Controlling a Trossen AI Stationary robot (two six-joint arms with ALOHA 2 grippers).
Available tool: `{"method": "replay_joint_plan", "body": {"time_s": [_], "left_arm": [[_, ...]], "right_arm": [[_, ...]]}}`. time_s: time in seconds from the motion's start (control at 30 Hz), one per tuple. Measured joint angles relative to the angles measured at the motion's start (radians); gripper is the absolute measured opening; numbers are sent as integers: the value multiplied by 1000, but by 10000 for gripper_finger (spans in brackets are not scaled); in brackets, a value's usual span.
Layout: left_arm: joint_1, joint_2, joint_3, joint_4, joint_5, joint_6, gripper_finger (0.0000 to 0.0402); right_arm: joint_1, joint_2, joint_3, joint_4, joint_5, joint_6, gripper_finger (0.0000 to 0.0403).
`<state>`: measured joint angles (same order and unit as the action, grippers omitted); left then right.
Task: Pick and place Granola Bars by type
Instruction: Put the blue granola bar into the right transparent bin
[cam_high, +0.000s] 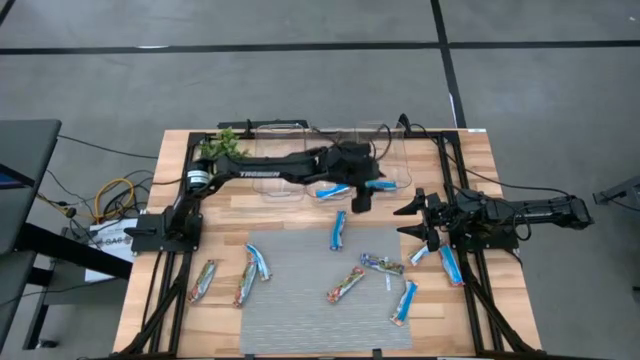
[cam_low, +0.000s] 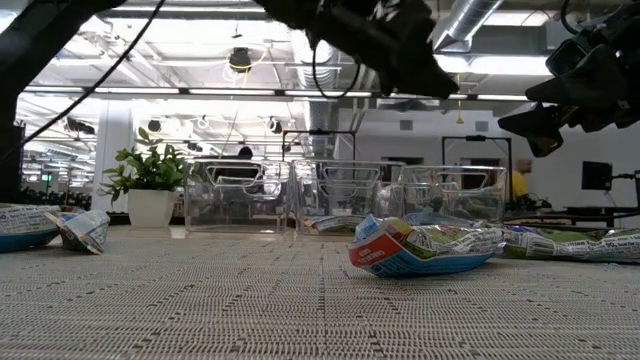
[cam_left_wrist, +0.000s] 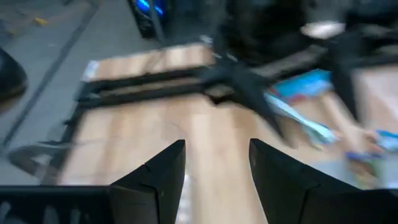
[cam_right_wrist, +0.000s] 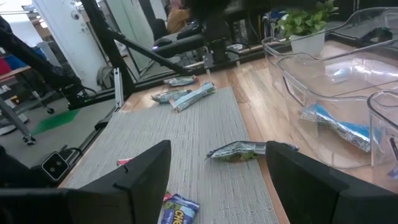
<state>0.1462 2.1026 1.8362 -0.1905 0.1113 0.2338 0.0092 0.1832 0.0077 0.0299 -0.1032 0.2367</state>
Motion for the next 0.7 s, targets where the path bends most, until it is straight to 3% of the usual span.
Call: {"method": "replay_joint_plan", "body": {"time_s": [0.4, 0.7], "left_arm": [[-230, -71, 0, -267, 12, -60, 171], [-308, -76, 0, -266, 14, -192, 171]], "right_arm": [[0, 0, 0, 0, 0, 0, 255], [0, 0, 0, 0, -1, 0, 255]]}}
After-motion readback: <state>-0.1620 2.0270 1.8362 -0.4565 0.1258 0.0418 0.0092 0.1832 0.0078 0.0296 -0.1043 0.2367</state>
